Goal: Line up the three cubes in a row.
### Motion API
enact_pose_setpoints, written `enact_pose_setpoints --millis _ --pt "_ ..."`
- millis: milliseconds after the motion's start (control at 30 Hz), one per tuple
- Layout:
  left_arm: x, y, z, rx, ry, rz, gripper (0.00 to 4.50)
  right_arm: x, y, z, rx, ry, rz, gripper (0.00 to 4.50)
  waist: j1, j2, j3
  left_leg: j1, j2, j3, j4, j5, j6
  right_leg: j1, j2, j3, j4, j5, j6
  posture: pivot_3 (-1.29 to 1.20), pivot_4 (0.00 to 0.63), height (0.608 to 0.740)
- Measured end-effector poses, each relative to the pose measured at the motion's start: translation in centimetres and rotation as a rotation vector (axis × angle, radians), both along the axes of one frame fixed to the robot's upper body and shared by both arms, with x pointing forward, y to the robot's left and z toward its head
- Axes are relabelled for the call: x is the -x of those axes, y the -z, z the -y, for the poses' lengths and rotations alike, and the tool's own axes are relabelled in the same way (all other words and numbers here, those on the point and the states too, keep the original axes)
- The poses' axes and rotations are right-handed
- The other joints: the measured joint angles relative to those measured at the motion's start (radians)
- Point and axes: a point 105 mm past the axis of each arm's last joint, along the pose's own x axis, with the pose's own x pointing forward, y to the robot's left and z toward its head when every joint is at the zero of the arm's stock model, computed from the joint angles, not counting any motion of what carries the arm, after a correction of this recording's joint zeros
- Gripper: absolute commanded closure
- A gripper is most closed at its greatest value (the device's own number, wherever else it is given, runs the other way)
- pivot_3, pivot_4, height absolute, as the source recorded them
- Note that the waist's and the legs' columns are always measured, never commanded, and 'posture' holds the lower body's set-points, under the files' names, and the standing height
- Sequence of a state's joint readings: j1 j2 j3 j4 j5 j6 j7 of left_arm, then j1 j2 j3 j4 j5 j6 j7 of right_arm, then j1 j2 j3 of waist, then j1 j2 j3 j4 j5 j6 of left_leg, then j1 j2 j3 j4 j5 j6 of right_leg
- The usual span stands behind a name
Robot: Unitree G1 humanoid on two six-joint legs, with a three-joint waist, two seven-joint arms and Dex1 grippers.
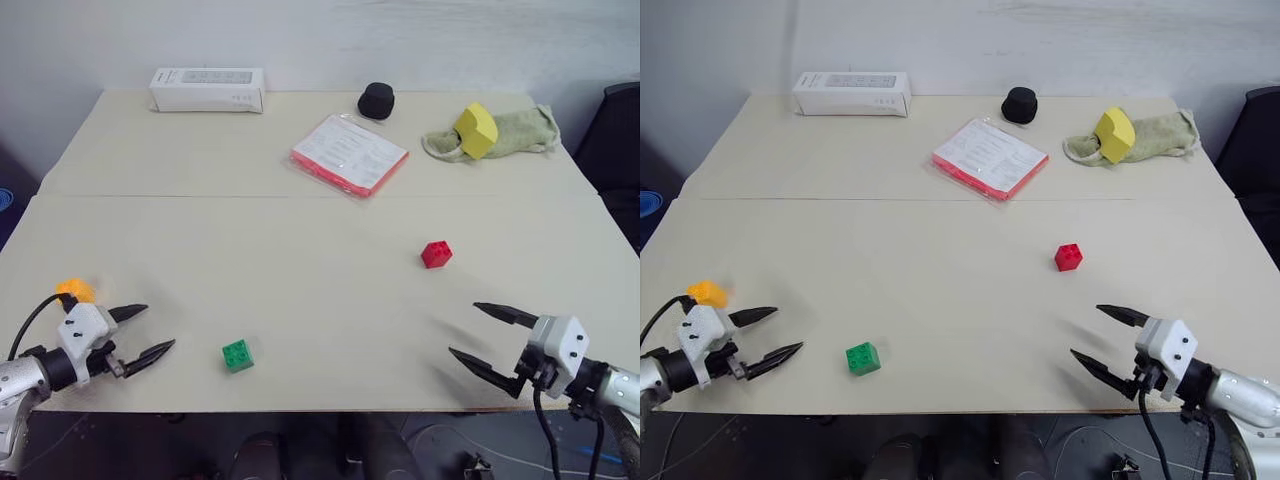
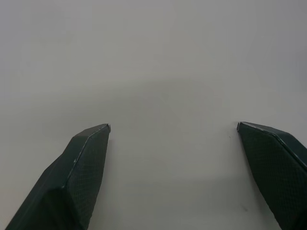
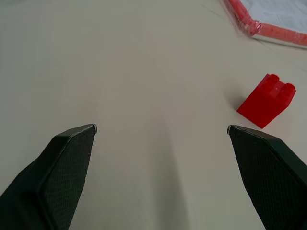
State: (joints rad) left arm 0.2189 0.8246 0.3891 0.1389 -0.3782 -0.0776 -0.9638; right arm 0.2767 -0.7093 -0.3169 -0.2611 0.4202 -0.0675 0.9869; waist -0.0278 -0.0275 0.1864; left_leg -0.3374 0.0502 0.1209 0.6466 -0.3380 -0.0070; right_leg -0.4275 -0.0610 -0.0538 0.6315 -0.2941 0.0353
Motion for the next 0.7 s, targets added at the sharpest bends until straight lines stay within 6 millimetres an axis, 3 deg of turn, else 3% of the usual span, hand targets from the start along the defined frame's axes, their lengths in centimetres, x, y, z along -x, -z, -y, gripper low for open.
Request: enact_pose_setpoints --millis 300,533,700 --pt "1.1 0.0 1.7 0.059 0.013 -0.016 0.03 -0.9 -0.5 -0.3 -0.082 0.061 0.047 0.0 0.003 0.0 0.0 -0.001 0.0 -0.001 0.0 -0.001 0.0 0.0 0.0 0.0 -0.001 0.0 0.0 0.0 0.15 0.74" --pt "-1.0 -3.0 5.1 0.245 0.037 0.082 0.03 -0.9 -0.4 2.3 -0.318 0.414 0.081 0.0 0.005 0.0 0.0 -0.001 0.0 -0.001 0.001 0.0 0.0 0.0 0.0 0.0 0.001 0.0 0.0 0.0 0.15 0.74" --pt "-3.2 -5.3 8.8 0.303 0.137 0.163 0.03 0.3 1.7 2.7 -0.373 0.588 0.053 0.0 0.0 0.001 -0.001 0.0 -0.001 0.0 0.002 0.001 -0.001 0.0 0.0 0.001 0.004 0.0 0.0 0.0 0.15 0.74"
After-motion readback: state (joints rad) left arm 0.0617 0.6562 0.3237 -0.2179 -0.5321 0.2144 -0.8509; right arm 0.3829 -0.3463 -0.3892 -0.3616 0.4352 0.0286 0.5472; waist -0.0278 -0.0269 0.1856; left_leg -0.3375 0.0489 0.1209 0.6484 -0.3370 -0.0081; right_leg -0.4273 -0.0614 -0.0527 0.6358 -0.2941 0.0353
